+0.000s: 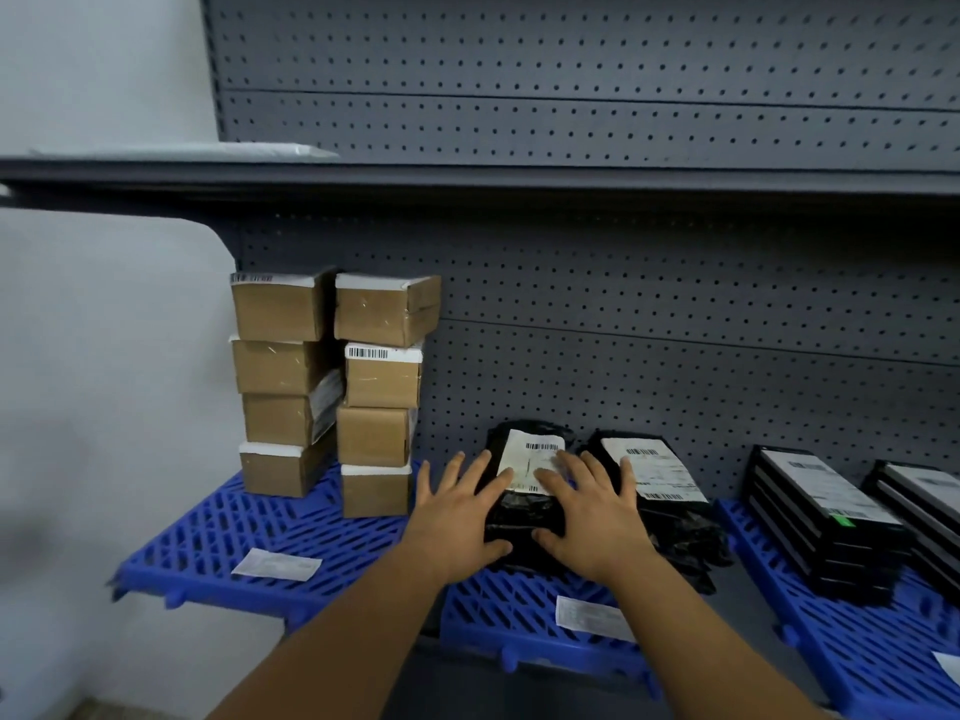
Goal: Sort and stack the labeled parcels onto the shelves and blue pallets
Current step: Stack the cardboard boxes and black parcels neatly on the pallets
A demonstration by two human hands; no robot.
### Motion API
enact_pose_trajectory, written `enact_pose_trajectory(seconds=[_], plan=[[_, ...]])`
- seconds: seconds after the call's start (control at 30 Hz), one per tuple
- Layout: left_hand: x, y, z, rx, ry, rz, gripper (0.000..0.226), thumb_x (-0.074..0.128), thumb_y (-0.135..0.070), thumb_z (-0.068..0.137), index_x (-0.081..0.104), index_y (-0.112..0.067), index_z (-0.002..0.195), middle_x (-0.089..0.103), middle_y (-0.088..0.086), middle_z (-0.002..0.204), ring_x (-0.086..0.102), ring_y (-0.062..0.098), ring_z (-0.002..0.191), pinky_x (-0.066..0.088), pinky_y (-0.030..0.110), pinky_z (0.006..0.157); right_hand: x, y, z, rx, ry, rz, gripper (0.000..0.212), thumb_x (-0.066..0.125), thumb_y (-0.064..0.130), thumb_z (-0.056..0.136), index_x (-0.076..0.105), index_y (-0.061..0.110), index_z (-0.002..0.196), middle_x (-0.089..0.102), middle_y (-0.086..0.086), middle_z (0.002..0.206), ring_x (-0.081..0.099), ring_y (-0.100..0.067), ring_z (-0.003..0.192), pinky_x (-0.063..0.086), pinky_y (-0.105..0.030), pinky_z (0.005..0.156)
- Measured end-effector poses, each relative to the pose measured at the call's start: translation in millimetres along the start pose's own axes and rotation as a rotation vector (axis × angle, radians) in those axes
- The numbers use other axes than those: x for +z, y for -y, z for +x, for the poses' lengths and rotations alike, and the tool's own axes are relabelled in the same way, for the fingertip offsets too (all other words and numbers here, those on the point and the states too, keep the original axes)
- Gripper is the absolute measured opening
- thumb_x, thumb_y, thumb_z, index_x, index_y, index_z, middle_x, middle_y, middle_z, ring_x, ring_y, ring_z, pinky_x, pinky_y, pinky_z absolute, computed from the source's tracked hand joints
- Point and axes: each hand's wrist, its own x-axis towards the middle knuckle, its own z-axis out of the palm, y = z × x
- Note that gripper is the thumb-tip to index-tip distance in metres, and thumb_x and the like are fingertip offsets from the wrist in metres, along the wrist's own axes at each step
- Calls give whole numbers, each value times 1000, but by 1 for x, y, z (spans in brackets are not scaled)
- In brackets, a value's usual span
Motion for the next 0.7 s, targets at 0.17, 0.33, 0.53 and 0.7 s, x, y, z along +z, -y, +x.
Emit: enact_pose_trajectory(seconds=[0.17, 0.33, 0.53, 0.7], plan=[[-7, 2, -12, 7, -21, -25, 81, 48, -64, 87, 5, -40, 151, -8, -8, 162, -11, 22, 147, -10, 57, 116, -8, 4, -6, -4, -44, 79, 75, 47, 66, 83, 19, 40, 148, 9, 5, 160, 1, -22, 147, -15, -57, 113], [-12, 15, -25, 46, -31, -45, 75, 40, -67, 90, 5, -42, 151, -6, -11, 162, -10, 18, 148, -9, 53, 117, -6, 17, -13, -15, -48, 95, 82, 27, 74, 75, 19, 39, 148, 10, 6, 160, 0, -20, 147, -15, -55, 113], [-24, 57, -39, 110, -104, 1, 72, 28, -71, 91, 1, -42, 151, -5, -11, 161, -10, 16, 148, -11, 50, 116, -16, 45, -8, 17, -112, 118, 81, 23, 73, 75, 22, 38, 148, 15, 8, 159, 3, -14, 147, -11, -53, 116], [-66, 105, -42, 170, -246, 36, 71, 23, -72, 90, 5, -41, 152, -1, -10, 162, -7, 17, 148, -8, 53, 117, -47, 98, 24, -6, -217, 138, 76, 26, 71, 78, 27, 39, 146, 24, 8, 156, 12, -14, 146, -7, -53, 117]])
